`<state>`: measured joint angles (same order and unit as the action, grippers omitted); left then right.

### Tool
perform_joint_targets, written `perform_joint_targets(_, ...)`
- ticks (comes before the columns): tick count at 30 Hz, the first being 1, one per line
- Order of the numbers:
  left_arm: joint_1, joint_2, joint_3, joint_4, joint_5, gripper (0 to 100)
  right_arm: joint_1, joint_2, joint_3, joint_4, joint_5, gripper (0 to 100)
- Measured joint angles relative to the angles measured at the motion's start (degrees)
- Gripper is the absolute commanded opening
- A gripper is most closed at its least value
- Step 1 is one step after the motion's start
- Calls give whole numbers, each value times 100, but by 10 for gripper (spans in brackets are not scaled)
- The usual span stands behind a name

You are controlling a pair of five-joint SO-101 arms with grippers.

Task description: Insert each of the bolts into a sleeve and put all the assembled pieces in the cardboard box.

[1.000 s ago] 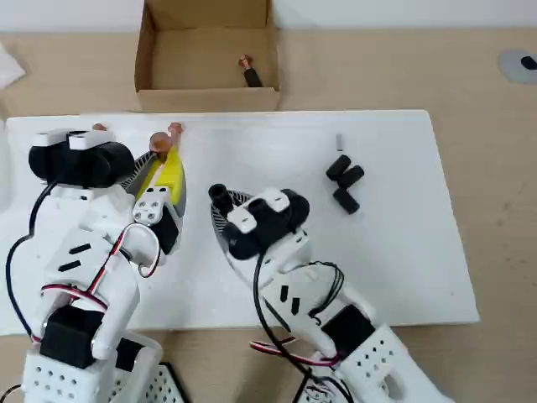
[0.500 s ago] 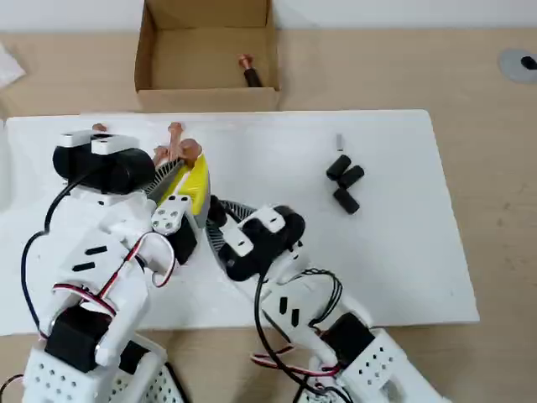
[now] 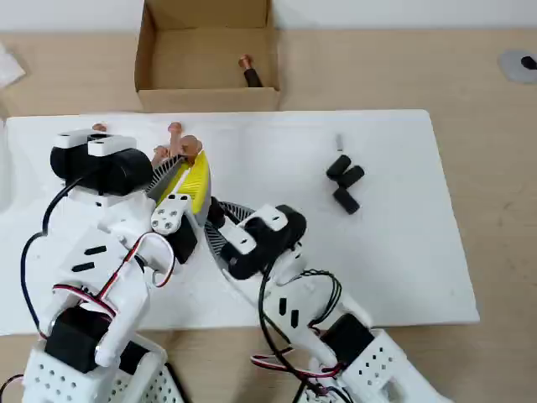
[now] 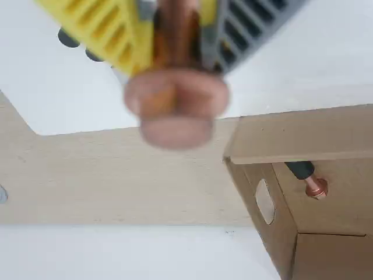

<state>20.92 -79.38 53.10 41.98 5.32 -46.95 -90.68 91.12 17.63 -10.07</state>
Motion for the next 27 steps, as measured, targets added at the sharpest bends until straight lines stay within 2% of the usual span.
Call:
perform_joint_targets(10,0,0,149,-273,0,5,0,0,0,0,-290,9)
perform_joint_targets(27,18,0,149,-9,-167,5,0,0,0,0,-290,9)
